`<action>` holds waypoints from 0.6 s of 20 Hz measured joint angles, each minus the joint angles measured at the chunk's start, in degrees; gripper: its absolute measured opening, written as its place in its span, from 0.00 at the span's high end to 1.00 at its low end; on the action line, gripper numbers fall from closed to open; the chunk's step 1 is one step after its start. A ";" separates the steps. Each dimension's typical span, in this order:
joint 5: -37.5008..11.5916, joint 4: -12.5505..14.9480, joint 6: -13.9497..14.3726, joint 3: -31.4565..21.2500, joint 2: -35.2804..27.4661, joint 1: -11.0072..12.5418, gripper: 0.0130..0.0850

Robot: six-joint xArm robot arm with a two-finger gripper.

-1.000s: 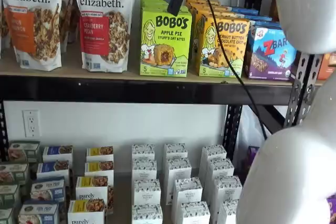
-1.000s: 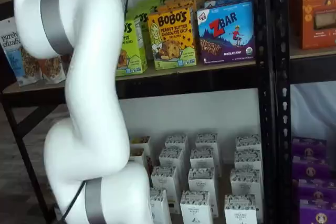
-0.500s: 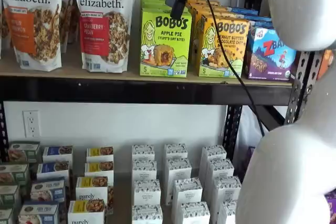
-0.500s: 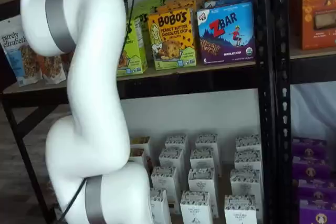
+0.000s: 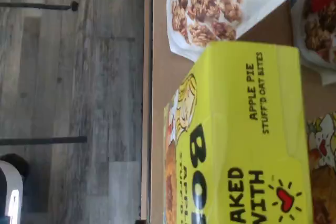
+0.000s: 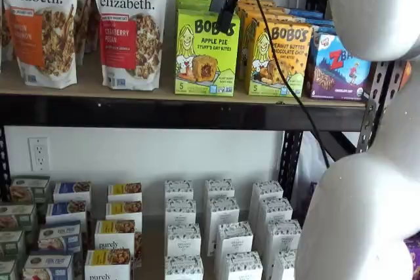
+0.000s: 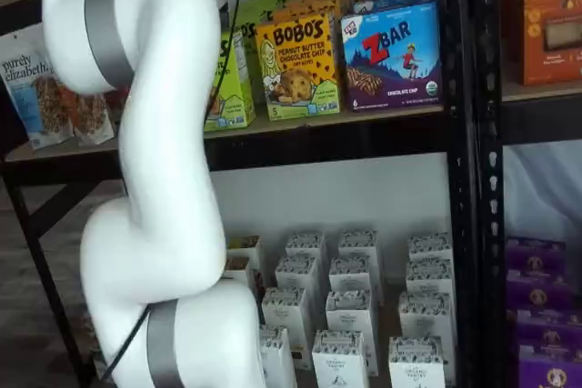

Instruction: Pick the green box on the top shelf, the fourth from the left

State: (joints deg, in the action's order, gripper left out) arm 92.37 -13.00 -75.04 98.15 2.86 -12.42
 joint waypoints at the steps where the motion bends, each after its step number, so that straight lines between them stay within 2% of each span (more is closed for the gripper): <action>1: 0.18 0.32 0.02 0.12 -0.21 -0.10 0.00; 5: 0.22 1.97 0.25 -0.02 -0.64 -0.69 0.00; 12: -1.37 3.17 0.52 -1.58 -0.46 -1.35 0.00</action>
State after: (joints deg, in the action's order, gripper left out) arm 91.00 -9.83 -74.51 96.57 2.41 -13.76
